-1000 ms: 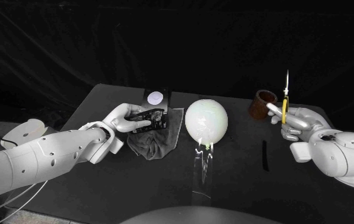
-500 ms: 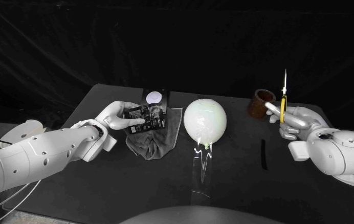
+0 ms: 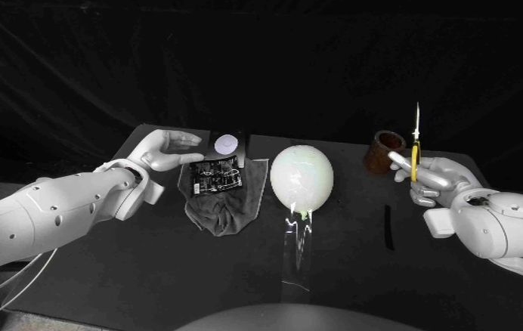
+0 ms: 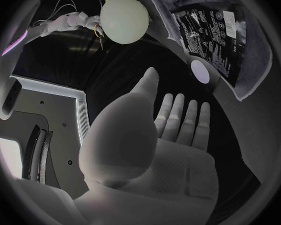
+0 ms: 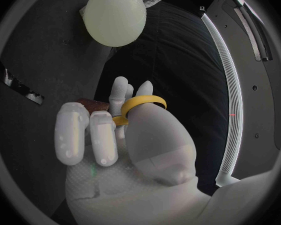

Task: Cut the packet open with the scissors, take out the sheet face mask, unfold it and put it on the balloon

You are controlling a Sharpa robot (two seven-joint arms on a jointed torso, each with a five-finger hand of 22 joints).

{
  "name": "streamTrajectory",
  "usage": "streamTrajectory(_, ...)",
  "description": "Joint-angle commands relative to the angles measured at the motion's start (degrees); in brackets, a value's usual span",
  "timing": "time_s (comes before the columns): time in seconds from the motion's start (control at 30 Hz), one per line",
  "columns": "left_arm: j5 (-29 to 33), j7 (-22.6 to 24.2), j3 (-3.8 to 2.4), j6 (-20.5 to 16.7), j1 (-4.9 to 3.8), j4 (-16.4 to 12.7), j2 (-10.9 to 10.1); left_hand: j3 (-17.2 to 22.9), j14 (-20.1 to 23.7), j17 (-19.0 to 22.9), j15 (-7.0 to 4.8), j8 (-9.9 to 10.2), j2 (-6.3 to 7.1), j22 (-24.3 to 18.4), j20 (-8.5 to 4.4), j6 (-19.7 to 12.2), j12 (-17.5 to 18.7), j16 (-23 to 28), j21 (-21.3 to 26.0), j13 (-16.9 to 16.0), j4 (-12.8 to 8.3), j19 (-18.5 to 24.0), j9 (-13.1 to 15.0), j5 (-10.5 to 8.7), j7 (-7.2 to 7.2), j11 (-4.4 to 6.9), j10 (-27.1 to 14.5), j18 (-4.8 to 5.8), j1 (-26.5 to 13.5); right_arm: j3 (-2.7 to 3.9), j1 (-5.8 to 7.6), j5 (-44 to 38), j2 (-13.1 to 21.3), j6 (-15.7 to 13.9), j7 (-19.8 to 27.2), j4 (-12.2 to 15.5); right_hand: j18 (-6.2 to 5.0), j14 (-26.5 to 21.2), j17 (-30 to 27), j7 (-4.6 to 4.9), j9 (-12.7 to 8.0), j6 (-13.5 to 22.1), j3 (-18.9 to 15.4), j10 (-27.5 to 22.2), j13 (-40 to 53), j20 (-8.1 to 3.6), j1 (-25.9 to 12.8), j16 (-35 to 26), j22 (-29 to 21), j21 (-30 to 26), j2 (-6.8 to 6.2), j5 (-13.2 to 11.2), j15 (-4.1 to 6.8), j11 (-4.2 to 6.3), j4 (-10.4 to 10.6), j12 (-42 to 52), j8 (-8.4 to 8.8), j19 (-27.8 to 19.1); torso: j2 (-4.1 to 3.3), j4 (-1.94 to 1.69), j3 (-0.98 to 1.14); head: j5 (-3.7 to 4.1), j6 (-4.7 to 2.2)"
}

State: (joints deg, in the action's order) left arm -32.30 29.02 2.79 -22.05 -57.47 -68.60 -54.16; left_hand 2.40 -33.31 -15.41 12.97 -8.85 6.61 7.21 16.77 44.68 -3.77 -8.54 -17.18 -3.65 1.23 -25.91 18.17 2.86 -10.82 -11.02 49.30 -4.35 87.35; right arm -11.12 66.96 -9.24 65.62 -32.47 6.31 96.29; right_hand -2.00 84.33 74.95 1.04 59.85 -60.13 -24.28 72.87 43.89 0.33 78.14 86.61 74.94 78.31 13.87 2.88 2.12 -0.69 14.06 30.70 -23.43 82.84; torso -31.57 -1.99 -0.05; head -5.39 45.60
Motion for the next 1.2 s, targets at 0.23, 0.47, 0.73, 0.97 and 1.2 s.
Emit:
streamTrajectory(0.23, 4.70, 1.00, -0.11, 2.07, -1.66, 0.50, 0.77, -0.90, -3.22, -0.66, -1.01, -0.37, -1.19, 0.20, -0.01, 1.10, -0.49, -0.58, -1.45, -0.17, 0.04, -3.43, -0.01, -0.13, -1.28, -1.25, 1.54, 0.51, 1.60, 0.05, -0.05, -9.12, -0.05, 2.99, -1.31, 0.31, -1.09, 3.83, 5.77, 0.58, 0.09, 1.07, -0.55, 7.75, -2.18, 0.50, 3.70, 0.07, 9.33, -0.69, 1.46, 0.20, 3.49, 3.03, -1.87, -3.84, 1.68, -0.14, -0.01, 0.04, 0.08, 0.90, -0.54)
streamTrajectory(0.47, 5.67, 0.59, -0.12, 2.99, -2.10, -0.94, 1.38, -1.33, -8.01, -1.41, -1.67, -0.96, -2.55, 0.45, -0.19, 2.37, -1.18, -2.44, -2.81, -0.26, -0.30, -7.26, -0.10, -0.12, -1.97, -1.22, 4.34, -0.31, 2.81, 0.05, -0.05, -14.60, -0.05, 3.43, -2.84, 0.51, -1.18, 3.81, 5.69, 1.05, -0.42, 2.20, -0.47, 6.65, -2.77, 0.81, 6.84, -0.01, 9.18, -1.14, 1.85, 0.28, 3.16, 2.63, -4.27, -5.51, 3.76, -0.35, -0.04, 0.03, 0.06, 2.77, -1.74)
streamTrajectory(0.73, 8.86, -1.16, -0.11, 6.32, -5.44, -1.98, 3.42, -0.47, -20.27, -3.59, -5.35, -1.91, -4.86, 2.59, -1.49, 4.96, -2.95, -8.52, -8.38, -0.46, -0.71, -17.59, -0.36, -0.05, -1.81, 1.33, 10.87, -5.64, 4.33, 0.07, 0.11, -21.80, -0.36, 3.86, -6.30, 0.50, -1.31, 3.69, 5.22, 1.71, -3.07, 4.37, 3.57, 5.22, -4.35, 1.03, 16.93, -0.26, 8.97, -1.75, 3.01, 3.32, 2.91, 2.23, -10.52, -8.43, 8.36, -0.64, 0.05, 0.12, 0.10, 7.13, -4.07)
streamTrajectory(0.97, 9.45, -4.50, -0.06, 10.70, -9.91, -0.66, 6.48, 0.14, -24.62, -3.98, -6.80, -1.83, -5.21, 2.88, -1.60, 6.17, -2.64, -9.59, -9.32, -0.12, 0.58, -19.10, -1.06, -0.06, -1.06, 2.42, 14.20, -6.10, 3.78, 0.09, 2.79, -26.46, -2.68, 4.71, -12.64, -1.95, -1.20, 3.64, 5.04, 3.21, -4.09, 4.27, 8.24, 5.55, -5.92, 1.63, 20.27, -0.36, 9.14, -1.54, 3.02, 4.61, 2.01, 1.03, -12.87, -10.41, 10.10, -0.51, 0.09, 0.17, 0.13, 9.23, -6.43)
streamTrajectory(1.2, 10.38, -7.81, 0.06, 14.00, -13.33, 2.59, 10.06, -0.26, -24.31, -3.73, -6.66, -1.55, -4.56, 2.55, -1.39, 6.54, -1.69, -8.42, -8.92, 0.00, 2.63, -18.86, -1.58, -0.08, -0.81, 2.52, 15.02, -6.04, 2.33, 0.13, 6.93, -28.51, -8.21, 9.23, -17.94, -7.62, -1.18, 3.63, 4.96, 3.36, -4.63, 3.45, 10.56, 6.43, -6.77, 1.99, 19.46, -0.41, 9.34, -1.26, 2.67, 3.99, 1.75, 1.05, -14.23, -11.41, 11.20, -0.35, 0.06, 0.27, 0.16, 9.94, -7.91)
